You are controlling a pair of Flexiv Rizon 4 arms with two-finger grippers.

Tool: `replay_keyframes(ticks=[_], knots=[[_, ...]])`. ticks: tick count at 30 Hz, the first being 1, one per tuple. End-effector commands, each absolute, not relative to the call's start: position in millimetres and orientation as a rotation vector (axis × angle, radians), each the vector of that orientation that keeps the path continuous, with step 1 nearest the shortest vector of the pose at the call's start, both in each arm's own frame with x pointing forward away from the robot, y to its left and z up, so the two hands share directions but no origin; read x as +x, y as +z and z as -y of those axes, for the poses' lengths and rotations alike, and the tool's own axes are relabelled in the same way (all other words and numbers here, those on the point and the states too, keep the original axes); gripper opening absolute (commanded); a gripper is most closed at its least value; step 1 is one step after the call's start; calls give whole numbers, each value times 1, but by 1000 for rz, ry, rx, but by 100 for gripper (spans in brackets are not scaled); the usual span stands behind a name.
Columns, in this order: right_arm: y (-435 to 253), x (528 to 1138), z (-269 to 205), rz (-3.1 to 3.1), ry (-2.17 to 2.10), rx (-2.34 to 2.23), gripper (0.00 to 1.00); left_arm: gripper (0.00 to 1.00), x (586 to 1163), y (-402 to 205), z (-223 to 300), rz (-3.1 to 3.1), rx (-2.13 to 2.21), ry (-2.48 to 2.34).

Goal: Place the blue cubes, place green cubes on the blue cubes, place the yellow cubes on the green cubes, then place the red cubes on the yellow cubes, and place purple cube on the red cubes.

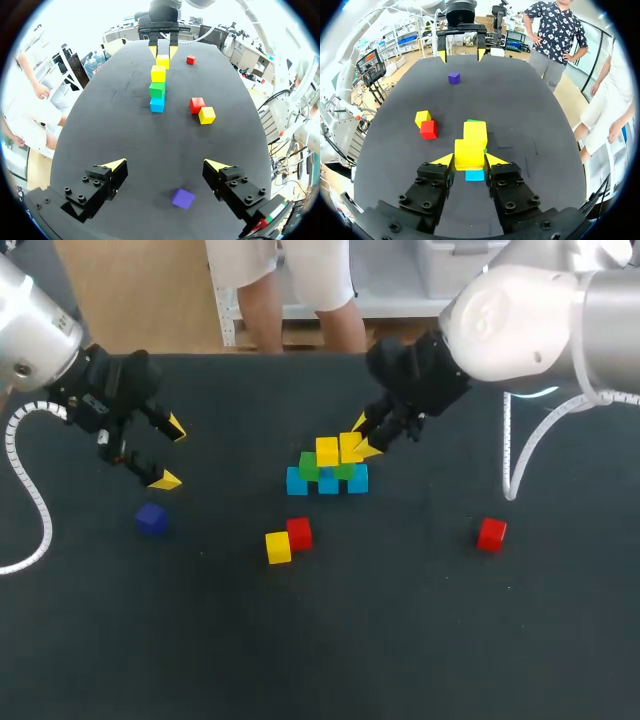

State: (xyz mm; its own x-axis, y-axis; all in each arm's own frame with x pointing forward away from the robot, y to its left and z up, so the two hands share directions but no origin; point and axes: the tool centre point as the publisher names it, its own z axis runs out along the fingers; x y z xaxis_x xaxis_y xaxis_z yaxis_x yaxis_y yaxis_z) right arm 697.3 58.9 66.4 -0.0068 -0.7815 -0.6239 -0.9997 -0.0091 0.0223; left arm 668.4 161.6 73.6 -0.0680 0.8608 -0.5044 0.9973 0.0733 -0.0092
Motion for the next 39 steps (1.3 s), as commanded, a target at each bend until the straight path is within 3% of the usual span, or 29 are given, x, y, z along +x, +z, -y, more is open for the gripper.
replay_keyframes(ticks=[1, 39], knots=[[65, 699, -59, -1840, 670, -1841, 0, 100, 667, 73, -163, -1984, 1844, -510], [57, 703, -60, -1845, 682, -1843, 3, 100, 667, 73, -163, -1984, 1844, -510]])
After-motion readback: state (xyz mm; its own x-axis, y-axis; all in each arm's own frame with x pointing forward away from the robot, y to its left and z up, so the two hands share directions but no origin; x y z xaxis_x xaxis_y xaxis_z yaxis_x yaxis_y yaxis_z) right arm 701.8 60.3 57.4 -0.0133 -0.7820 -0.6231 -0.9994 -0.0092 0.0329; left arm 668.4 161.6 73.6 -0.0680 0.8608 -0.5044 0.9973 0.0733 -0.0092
